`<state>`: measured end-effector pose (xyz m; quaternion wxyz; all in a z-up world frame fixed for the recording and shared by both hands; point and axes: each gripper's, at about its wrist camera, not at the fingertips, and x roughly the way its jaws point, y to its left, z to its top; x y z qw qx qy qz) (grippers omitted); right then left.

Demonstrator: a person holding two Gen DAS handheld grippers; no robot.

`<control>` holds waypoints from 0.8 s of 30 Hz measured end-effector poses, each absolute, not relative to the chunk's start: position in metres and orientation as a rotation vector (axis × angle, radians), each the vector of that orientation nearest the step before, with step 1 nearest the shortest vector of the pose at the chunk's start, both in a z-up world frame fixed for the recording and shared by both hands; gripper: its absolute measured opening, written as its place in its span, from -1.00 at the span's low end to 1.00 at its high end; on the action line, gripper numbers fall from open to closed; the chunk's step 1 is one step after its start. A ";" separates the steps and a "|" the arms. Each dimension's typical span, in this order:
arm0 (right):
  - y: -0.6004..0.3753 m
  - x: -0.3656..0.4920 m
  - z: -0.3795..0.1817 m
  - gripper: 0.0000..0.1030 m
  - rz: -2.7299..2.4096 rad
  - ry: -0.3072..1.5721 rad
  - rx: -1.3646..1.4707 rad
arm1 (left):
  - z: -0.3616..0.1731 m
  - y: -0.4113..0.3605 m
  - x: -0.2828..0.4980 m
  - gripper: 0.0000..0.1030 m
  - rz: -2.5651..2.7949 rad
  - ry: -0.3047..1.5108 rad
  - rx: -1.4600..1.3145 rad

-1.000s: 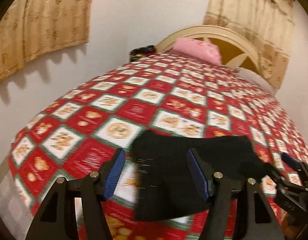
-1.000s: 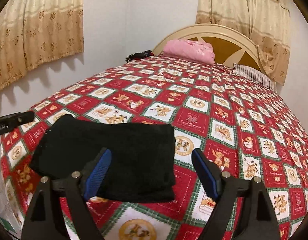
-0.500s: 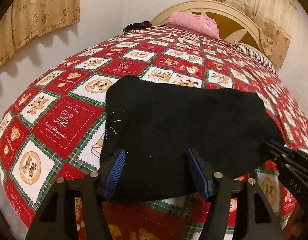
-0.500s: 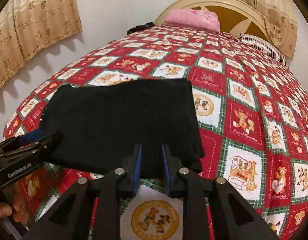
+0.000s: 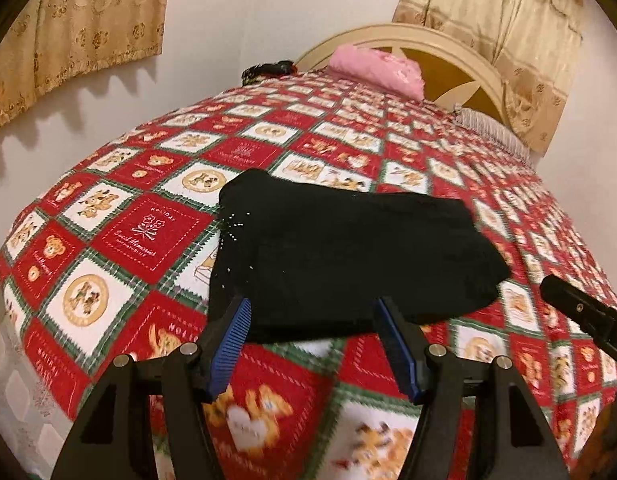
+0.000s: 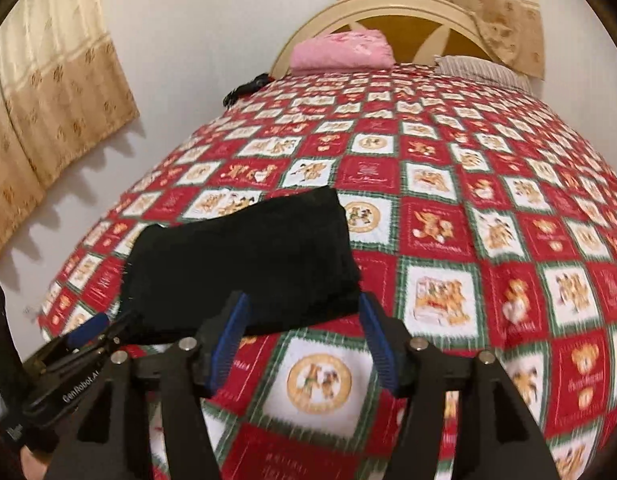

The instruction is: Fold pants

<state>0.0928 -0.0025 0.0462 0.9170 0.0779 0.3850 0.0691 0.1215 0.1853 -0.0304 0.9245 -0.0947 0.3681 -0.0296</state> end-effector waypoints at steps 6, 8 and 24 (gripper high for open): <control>-0.004 0.055 0.053 0.41 0.129 0.753 0.152 | -0.016 0.170 0.082 0.27 -0.075 0.712 -0.151; -0.006 0.040 0.054 0.45 0.110 0.729 0.145 | -0.012 0.166 0.067 0.27 -0.080 0.692 -0.129; -0.003 -0.042 0.077 0.58 0.033 0.560 0.077 | 0.019 0.150 0.003 0.30 -0.101 0.574 -0.073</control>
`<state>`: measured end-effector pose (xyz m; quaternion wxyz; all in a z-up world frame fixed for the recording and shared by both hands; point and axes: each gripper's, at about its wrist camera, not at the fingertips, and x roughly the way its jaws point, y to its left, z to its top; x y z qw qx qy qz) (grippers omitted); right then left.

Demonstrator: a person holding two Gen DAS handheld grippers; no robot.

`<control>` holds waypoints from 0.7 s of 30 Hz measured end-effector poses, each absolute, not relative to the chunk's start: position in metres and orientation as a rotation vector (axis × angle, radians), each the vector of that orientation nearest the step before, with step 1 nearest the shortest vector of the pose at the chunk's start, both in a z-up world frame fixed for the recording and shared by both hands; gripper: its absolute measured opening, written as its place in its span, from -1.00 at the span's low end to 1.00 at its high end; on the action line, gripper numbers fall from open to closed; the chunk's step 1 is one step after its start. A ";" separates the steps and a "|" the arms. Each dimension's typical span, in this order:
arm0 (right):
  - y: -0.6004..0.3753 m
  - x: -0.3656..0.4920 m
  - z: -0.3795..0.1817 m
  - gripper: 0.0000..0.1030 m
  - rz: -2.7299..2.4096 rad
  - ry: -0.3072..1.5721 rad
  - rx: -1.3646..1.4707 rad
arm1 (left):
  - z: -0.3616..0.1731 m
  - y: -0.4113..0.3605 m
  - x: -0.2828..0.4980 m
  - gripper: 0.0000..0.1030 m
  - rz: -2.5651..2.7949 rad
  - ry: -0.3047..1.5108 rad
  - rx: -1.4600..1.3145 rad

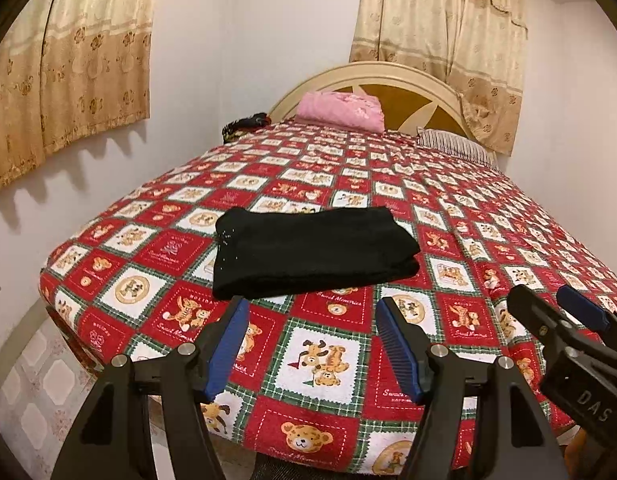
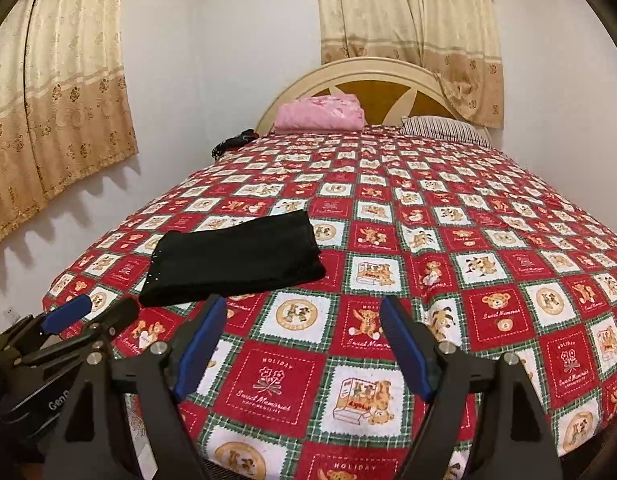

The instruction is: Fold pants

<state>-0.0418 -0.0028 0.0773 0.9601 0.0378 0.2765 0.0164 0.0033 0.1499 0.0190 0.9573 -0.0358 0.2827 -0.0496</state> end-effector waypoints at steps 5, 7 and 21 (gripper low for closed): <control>0.000 -0.046 0.079 0.61 0.024 0.550 0.081 | 0.024 0.148 -0.008 0.40 -0.089 0.539 -0.046; 0.001 -0.047 0.080 0.61 0.022 0.549 0.072 | 0.024 0.148 -0.009 0.42 -0.088 0.531 -0.046; 0.003 -0.051 0.081 0.62 0.023 0.542 0.071 | 0.022 0.153 -0.008 0.42 -0.074 0.542 -0.061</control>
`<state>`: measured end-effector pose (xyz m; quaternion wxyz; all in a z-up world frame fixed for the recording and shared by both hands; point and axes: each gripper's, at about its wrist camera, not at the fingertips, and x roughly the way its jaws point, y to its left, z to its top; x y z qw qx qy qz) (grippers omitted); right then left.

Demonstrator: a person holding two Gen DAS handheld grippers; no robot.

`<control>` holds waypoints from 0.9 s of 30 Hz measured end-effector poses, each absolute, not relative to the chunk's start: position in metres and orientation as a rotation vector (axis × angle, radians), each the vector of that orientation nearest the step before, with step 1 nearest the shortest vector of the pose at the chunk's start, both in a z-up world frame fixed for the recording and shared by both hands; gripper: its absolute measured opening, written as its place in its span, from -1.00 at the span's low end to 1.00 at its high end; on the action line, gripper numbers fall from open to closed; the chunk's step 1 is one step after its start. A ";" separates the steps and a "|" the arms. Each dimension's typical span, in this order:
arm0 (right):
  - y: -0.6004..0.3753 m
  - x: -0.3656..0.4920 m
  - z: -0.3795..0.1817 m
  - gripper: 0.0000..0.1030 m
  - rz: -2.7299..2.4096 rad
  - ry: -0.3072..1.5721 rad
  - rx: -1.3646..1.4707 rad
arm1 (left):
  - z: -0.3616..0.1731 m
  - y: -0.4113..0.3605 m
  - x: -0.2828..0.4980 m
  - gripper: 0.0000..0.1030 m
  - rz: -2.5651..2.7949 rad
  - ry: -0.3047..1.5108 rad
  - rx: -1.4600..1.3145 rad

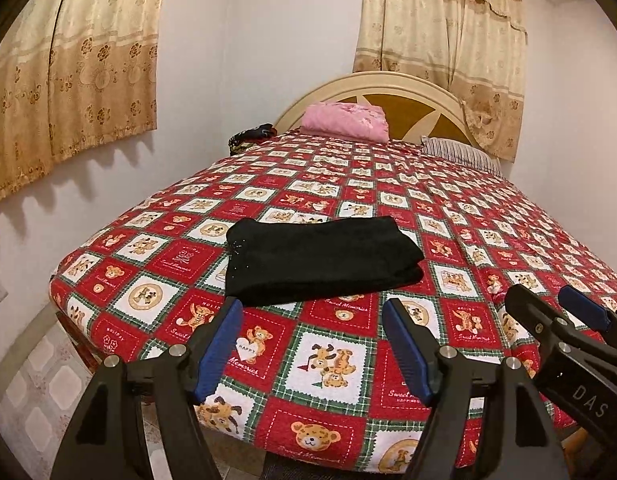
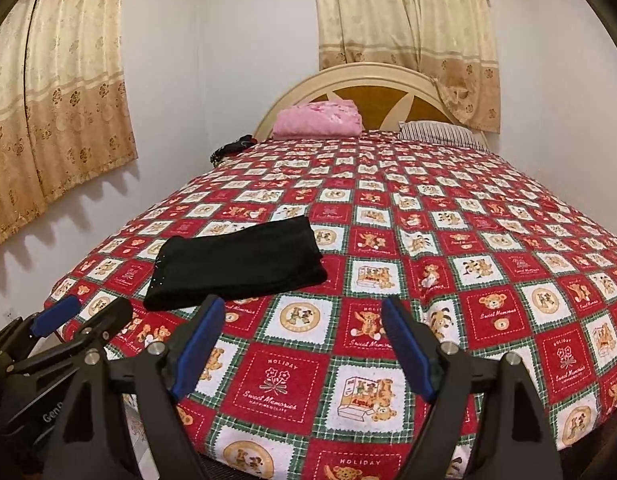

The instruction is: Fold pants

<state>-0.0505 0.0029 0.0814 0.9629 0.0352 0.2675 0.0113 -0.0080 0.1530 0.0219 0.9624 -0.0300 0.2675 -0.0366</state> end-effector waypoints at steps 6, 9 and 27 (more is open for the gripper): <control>0.002 -0.051 0.081 0.62 0.016 0.535 0.074 | 0.023 0.152 -0.006 0.42 -0.064 0.549 -0.045; 0.001 -0.052 0.081 0.62 0.011 0.531 0.083 | 0.022 0.152 -0.004 0.42 -0.049 0.568 -0.042; 0.003 -0.055 0.081 0.68 -0.005 0.517 0.079 | 0.019 0.158 0.003 0.42 0.023 0.648 -0.055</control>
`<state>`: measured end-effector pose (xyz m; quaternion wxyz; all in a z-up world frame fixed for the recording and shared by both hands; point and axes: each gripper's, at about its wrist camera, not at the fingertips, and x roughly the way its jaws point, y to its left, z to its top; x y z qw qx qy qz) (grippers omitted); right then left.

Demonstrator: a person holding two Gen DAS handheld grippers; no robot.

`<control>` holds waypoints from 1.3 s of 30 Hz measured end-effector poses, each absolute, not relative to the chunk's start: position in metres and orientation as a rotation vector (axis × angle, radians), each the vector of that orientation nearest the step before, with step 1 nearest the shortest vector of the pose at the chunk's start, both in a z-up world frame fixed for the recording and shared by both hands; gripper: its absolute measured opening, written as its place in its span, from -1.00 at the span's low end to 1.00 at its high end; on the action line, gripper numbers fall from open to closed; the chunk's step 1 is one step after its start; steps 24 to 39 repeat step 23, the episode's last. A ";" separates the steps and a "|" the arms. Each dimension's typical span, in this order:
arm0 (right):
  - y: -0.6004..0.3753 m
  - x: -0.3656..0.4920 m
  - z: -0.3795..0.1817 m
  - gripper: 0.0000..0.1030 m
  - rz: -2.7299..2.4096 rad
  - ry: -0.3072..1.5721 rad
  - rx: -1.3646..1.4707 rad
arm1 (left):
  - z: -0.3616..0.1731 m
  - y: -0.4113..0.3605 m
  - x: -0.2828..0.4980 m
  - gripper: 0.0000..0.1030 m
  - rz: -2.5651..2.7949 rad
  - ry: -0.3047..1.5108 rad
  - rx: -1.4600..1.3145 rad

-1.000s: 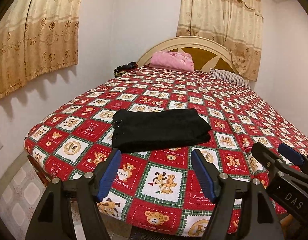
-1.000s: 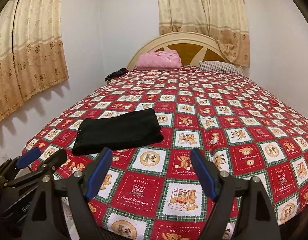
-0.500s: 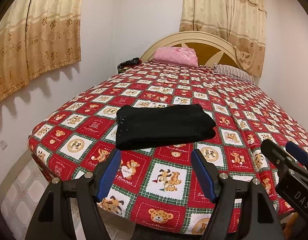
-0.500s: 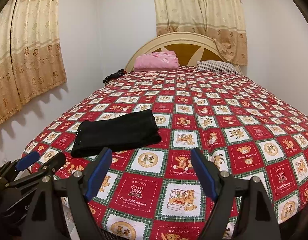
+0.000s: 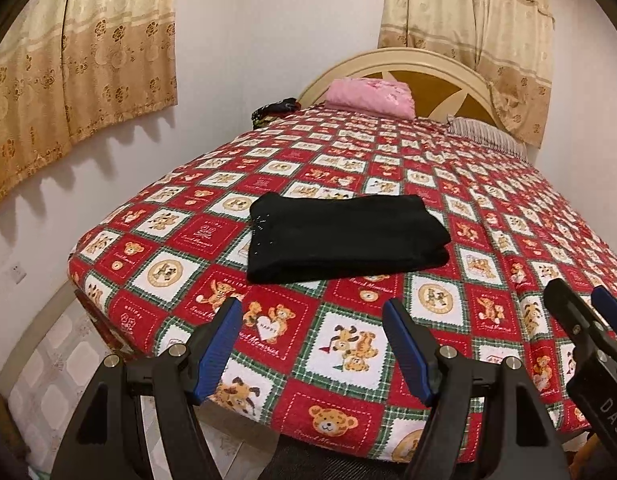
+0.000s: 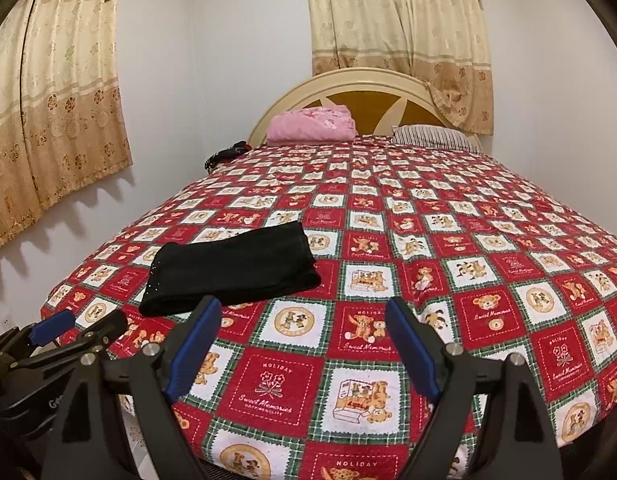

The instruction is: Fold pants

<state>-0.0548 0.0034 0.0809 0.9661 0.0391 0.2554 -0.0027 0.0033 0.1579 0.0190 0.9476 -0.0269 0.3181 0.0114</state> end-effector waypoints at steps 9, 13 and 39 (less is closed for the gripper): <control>0.006 -0.058 0.083 0.68 -0.007 0.503 0.064 | 0.024 0.162 -0.002 0.43 0.111 0.560 -0.009; 0.008 -0.058 0.083 0.70 -0.007 0.502 0.063 | 0.031 0.161 -0.008 0.53 0.089 0.505 0.000; 0.007 -0.057 0.084 0.70 -0.012 0.505 0.069 | 0.031 0.151 -0.008 0.58 0.059 0.498 0.035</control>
